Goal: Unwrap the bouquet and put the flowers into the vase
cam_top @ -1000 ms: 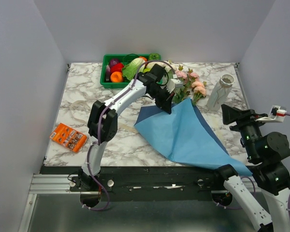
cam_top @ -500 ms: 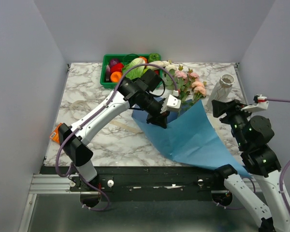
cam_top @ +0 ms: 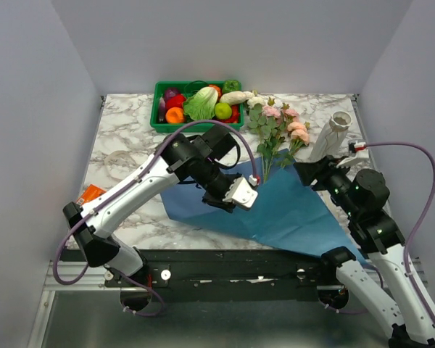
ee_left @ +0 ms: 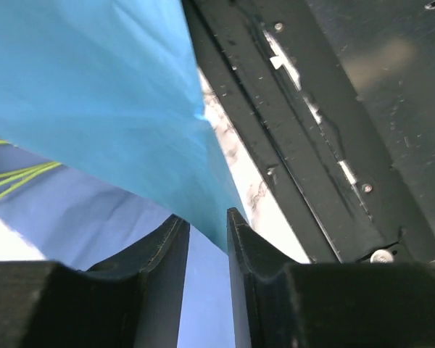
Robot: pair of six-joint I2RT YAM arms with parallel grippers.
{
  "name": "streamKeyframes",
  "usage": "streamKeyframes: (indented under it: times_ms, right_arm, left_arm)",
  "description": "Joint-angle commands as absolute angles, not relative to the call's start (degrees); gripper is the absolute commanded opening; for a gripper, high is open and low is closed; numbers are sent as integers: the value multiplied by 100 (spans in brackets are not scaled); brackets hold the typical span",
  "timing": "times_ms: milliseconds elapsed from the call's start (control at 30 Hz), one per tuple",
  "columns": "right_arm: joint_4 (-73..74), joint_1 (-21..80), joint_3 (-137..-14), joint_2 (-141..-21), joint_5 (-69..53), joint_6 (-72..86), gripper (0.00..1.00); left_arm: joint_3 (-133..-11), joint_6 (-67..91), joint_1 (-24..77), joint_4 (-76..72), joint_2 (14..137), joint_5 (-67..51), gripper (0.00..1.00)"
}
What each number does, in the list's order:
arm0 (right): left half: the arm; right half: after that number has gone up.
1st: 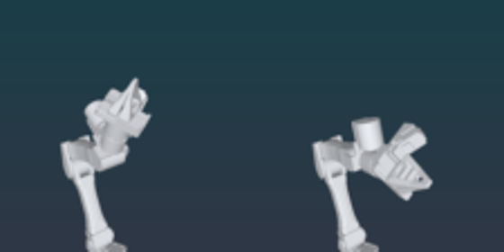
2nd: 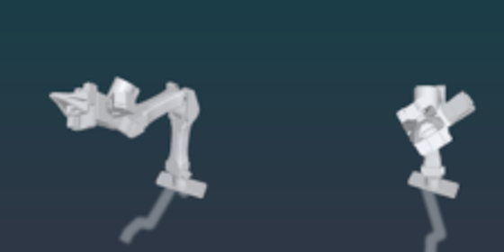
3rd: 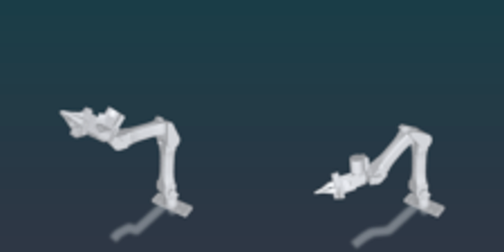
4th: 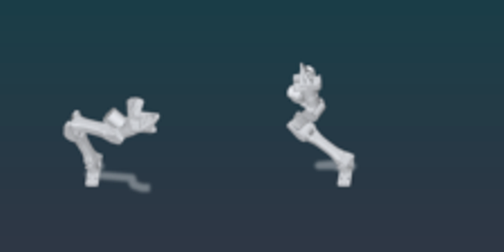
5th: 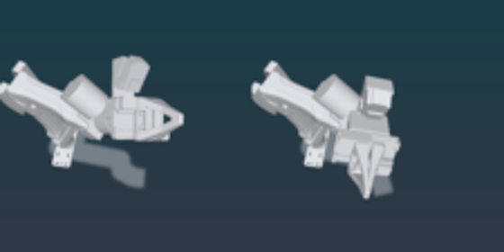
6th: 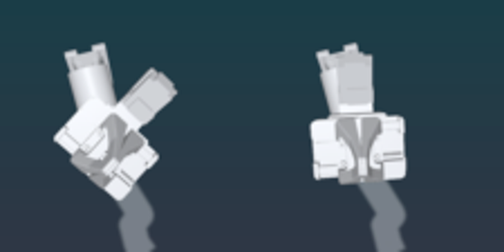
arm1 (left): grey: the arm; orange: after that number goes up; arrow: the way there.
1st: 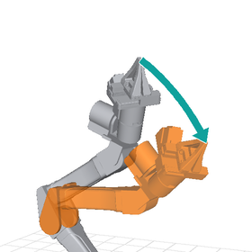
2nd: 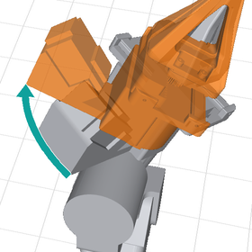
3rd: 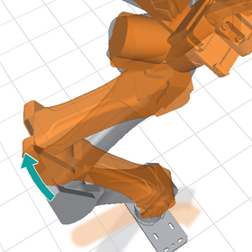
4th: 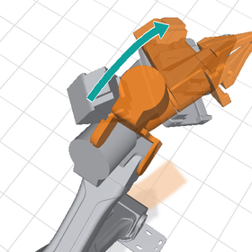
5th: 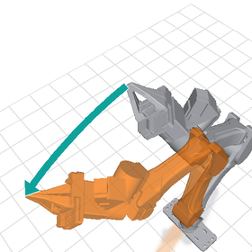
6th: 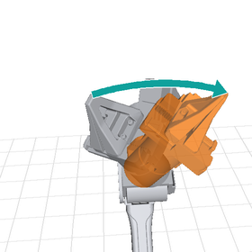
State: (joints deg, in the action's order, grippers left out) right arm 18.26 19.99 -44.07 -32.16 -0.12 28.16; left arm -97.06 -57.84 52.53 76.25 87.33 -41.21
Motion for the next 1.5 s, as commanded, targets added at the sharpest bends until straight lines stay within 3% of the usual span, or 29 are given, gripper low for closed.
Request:
streamKeyframes:
  times_ms: [0, 133, 367, 700, 967, 1033, 1167, 1200, 1400, 1433, 1467]
  right_arm:
    - [1819, 2030, -4008, -3147, -1825, 2988, 54]
    - [2082, 2030, -4025, -2910, -2565, 2883, 43]
    - [3170, 2022, -4324, -2365, -3910, 2848, 34]
    - [4095, 2030, -4034, -1644, -4762, 2962, 29]
    - [4973, 2030, -4165, -2301, -5335, 2207, 32]
    - [5071, 2100, -4376, -2704, -4880, 1944, 39]
    - [5133, 2188, -4868, -3644, -3765, 1775, 42]
    - [5098, 2206, -4965, -3787, -2979, 1767, 42]
    - [4703, 2232, -5756, -4989, -93, 2021, 63]
    - [4606, 2232, -5800, -5149, 147, 2074, 73]
    - [4431, 2232, -5905, -5359, 332, 2092, 76]
  left_arm:
    - [-9764, -5950, 5335, 8279, 8385, -3666, 38]
    - [-9703, -5959, 5423, 8297, 8157, -3349, 38]
    - [-10071, -5608, 5379, 8078, 7902, -3103, 36]
    - [-12470, -3228, 4141, 6972, 8481, -3471, 47]
    - [-11041, -1733, 3630, 5784, 8771, -2945, 53]
    - [-10522, -1635, 3630, 5511, 8885, -2796, 54]
    - [-9906, -1451, 3665, 5107, 9061, -2733, 56]
    - [-9723, -1389, 3709, 5002, 9088, -2759, 57]
    - [-8528, -1994, 4789, 4659, 8640, -2130, 58]
    - [-8430, -2082, 4912, 4658, 8544, -2023, 58]
    - [-8359, -2074, 4983, 4676, 8534, -1952, 58]
